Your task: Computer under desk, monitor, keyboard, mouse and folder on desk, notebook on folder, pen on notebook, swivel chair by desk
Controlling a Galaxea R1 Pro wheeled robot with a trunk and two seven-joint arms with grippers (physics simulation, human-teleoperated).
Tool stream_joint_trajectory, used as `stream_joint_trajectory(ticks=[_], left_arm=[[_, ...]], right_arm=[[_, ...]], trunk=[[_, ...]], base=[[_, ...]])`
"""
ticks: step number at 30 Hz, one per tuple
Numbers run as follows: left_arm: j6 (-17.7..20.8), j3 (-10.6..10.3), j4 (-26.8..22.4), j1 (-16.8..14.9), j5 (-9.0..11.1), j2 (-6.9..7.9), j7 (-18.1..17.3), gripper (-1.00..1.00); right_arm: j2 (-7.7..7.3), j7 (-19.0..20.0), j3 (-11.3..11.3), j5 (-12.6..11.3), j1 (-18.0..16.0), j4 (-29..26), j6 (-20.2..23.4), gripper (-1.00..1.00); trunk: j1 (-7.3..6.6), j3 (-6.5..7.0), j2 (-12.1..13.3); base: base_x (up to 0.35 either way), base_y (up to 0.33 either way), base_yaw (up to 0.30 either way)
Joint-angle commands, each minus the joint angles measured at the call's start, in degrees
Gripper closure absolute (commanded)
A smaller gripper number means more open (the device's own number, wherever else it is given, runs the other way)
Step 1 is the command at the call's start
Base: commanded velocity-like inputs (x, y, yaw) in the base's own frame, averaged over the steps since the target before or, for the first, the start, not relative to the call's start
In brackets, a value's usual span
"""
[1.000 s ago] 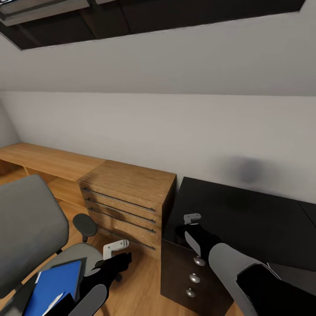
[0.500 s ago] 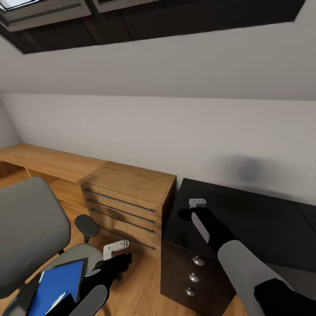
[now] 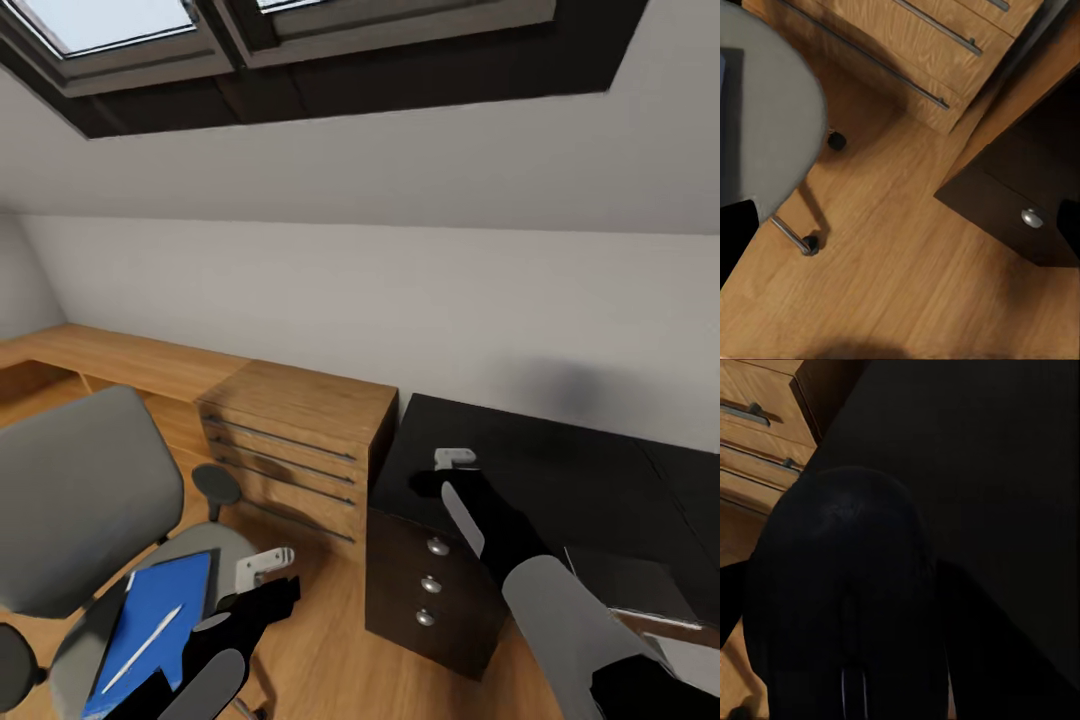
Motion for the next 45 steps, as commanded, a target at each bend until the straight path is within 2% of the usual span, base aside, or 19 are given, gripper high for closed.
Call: stream_joint_trajectory(ticks=[1, 11, 13, 16, 20, 22, 45], left_arm=[[0.24, -0.08, 0.02, -0.08, 0.33, 0.04, 0.38, -1.0], [0.24, -0.1, 0.05, -0.08, 0.39, -0.04, 0.38, -1.0], [0.24, -0.1, 0.05, -0.08, 0.39, -0.05, 0.38, -1.0], [0.24, 0.05, 0.12, -0.08, 0.51, 0.03, 0.38, -1.0], [0.24, 0.13, 0.14, -0.08, 0.49, 0.04, 0.38, -1.0], [0.24, 0.21, 0.14, -0.08, 0.49, 0.04, 0.38, -1.0], [0.24, 0.1, 0.14, -0.08, 0.44, 0.04, 0.38, -1.0]], right_arm=[[-0.04, -0.64, -0.34, -0.75, -0.04, -0.22, 0.11, 1.0], [-0.5, -1.46, -0.47, -0.8, -0.04, -0.47, 0.07, 1.0], [-0.62, -1.49, -0.76, -0.77, -0.04, -0.51, 0.07, 1.0], [-0.7, -2.03, -2.5, -0.78, -0.02, -0.75, 0.08, 1.0], [-0.74, -3.86, -2.88, -0.81, -0.04, -0.9, 0.09, 1.0], [-0.81, -4.37, -4.32, -0.75, -0.01, -0.86, 0.03, 1.0], [-0.84, -4.43, -4.7, -0.66, 0.02, -0.59, -0.33, 1.0]], trunk=[[-0.26, 0.13, 0.36], [-2.45, 2.31, 4.37], [-2.45, 2.35, 4.37], [-2.45, 2.37, 4.37], [-2.45, 2.38, 4.37], [-2.45, 2.44, 4.37], [-2.45, 3.63, 4.37]], base=[[-0.34, 0.0, -0.073], [-0.188, 0.0, -0.23], [-0.012, 0.0, -0.244], [-0.004, 0.0, -0.086], [0.0, 0.0, -0.011], [0.0, 0.0, -0.134], [0.0, 0.0, -0.223]])
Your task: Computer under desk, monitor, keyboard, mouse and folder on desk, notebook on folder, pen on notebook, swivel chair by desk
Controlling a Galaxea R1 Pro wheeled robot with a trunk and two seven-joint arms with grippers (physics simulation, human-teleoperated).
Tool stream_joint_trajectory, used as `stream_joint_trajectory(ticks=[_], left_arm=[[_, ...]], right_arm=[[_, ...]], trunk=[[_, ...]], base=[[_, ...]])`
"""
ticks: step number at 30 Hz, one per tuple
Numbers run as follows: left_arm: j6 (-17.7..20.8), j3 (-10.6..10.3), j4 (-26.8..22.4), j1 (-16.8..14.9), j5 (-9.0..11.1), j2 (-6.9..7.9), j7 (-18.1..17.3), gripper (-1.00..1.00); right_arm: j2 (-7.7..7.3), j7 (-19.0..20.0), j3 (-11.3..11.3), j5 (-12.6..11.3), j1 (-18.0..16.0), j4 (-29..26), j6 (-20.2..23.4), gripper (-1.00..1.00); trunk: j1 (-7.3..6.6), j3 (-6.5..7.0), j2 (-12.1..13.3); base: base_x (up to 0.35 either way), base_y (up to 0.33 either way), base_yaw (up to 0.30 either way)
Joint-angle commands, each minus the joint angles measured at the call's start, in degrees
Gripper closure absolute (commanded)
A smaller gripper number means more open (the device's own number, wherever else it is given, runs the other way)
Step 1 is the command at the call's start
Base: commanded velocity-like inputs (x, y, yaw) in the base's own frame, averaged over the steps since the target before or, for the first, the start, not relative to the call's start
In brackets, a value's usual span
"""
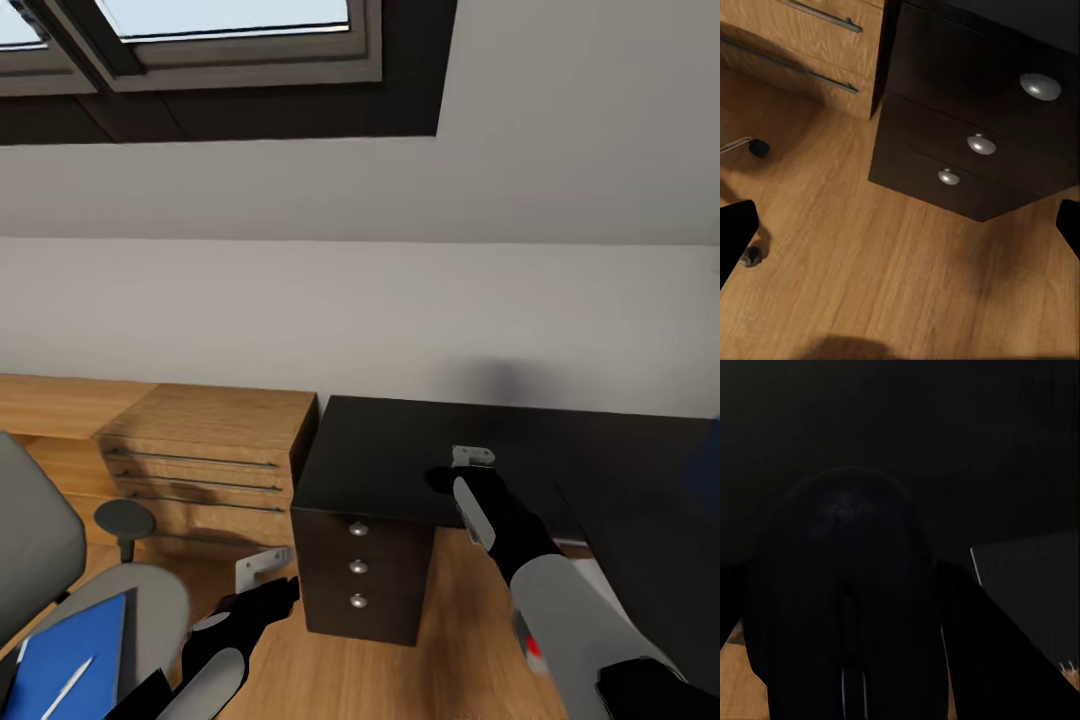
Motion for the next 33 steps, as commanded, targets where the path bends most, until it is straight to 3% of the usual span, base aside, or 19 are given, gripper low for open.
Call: stream_joint_trajectory(ticks=[1, 33], left_arm=[[0.24, -0.08, -0.1, -0.06, 0.21, 0.05, 0.38, -1.0], [0.16, -0.18, -0.1, -0.06, 0.0, 0.2, 0.45, -1.0]], right_arm=[[-0.02, -0.56, 0.18, -0.77, -0.07, -0.04, 0.06, 1.0], [0.04, -0.64, 0.27, -0.44, -0.03, 0.13, 0.06, 1.0]], trunk=[[0.01, -0.02, -0.06], [0.01, 1.62, -0.06]], base=[[0.0, 0.0, -0.251], [0.0, 0.0, -0.253]])
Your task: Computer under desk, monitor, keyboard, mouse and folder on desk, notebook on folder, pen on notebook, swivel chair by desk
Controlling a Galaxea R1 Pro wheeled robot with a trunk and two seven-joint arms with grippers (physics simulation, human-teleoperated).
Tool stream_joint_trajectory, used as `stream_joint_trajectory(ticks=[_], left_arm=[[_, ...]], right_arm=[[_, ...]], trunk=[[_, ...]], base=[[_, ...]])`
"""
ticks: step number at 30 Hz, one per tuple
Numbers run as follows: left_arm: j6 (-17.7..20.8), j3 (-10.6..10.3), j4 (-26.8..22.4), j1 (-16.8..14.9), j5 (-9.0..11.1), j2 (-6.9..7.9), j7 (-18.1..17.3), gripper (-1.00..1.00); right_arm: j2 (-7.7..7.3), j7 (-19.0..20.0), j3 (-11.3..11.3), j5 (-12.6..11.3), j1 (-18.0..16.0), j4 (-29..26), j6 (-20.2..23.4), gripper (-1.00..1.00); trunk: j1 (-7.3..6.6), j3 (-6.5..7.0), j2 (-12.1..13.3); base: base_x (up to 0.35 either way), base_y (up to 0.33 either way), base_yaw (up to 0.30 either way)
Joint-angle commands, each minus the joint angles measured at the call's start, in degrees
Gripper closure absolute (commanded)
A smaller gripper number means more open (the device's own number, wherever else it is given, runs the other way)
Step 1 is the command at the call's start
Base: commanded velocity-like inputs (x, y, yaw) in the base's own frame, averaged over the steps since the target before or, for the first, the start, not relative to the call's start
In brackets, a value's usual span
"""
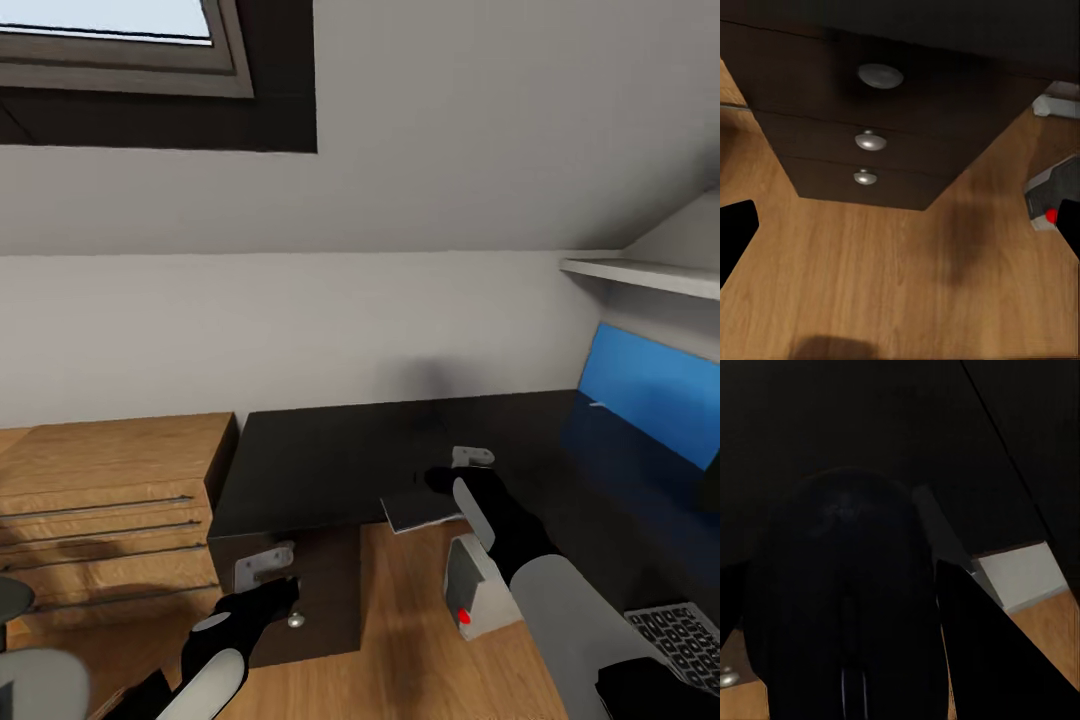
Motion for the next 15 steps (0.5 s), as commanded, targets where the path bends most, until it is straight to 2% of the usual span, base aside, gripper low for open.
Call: stream_joint_trajectory(ticks=[1, 6, 11, 15], left_arm=[[0.24, -0.07, -0.1, -0.06, 0.22, 0.06, 0.38, -1.0], [-0.46, -0.14, -0.07, -0.06, 0.22, 0.07, 0.42, -1.0], [-0.77, -0.16, -0.08, -0.06, 0.22, 0.07, 0.32, -1.0], [-0.82, -0.15, -0.09, -0.06, 0.22, 0.07, 0.31, -1.0]], right_arm=[[-0.04, -0.57, 0.18, -0.76, -0.07, -0.03, 0.06, 1.0], [-0.07, -0.64, 0.17, -0.75, -0.09, 0.04, -0.07, 1.0], [-0.07, -2.6, 0.16, -0.75, -0.06, 0.19, -0.16, 1.0], [-0.09, -3.4, 0.12, -0.81, -0.06, 1.4, -0.77, 1.0]], trunk=[[0.01, -0.03, -0.06], [0.01, 0.21, -0.06], [0.01, 0.44, -0.06], [0.01, 0.59, -0.06]], base=[[0.0, 0.0, -0.257], [-0.035, 0.0, -0.259], [-0.217, 0.0, -0.261], [-0.06, 0.0, -0.27]])
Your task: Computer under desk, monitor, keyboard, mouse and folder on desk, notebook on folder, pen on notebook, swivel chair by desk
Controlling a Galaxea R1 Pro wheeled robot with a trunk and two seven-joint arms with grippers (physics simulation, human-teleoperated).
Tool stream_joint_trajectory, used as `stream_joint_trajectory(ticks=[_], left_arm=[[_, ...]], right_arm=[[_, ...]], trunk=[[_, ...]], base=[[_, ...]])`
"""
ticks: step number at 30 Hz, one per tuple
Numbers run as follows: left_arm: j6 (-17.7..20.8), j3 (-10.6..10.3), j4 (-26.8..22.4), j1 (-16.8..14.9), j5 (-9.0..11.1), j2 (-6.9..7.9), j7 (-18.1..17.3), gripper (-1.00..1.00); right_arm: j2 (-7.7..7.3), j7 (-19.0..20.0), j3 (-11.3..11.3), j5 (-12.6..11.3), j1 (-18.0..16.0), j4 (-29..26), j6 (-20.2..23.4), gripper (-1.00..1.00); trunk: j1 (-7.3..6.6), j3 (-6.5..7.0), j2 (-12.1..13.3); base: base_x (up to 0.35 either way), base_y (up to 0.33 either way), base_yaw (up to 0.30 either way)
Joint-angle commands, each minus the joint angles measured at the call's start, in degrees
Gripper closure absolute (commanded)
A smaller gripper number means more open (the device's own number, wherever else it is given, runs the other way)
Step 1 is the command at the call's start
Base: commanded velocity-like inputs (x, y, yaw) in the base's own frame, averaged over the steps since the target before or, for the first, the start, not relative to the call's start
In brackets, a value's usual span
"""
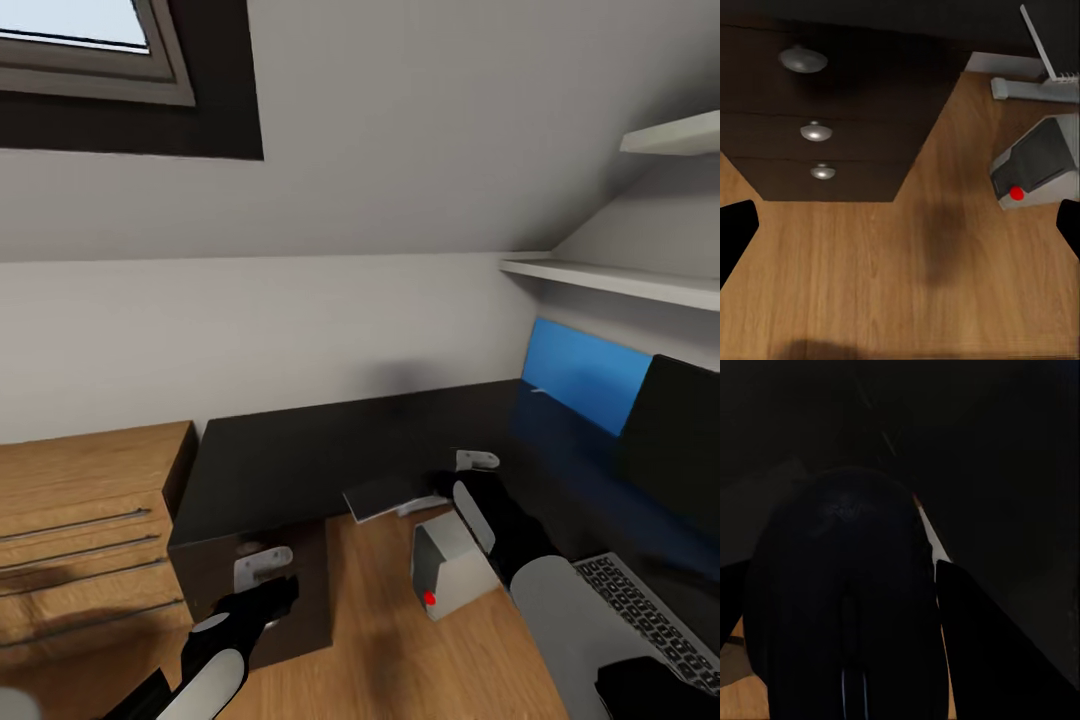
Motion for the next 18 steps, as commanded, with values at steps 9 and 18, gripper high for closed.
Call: stream_joint_trajectory(ticks=[9, 18], left_arm=[[0.29, -0.05, -0.11, -0.06, 0.3, 0.05, 0.2, -1.0], [0.21, 0.0, -0.11, -0.06, 0.41, 0.15, 0.19, -1.0]], right_arm=[[-1.17, -0.73, 0.25, -0.89, -0.06, 1.36, -3.65, 1.0], [-1.23, -0.65, 0.25, -0.79, -0.06, 2.41, -4.51, 1.0]], trunk=[[0.01, 0.18, -0.06], [0.01, 0.43, -0.06]], base=[[-0.007, 0.0, -0.284], [0.0, 0.0, -0.286]])
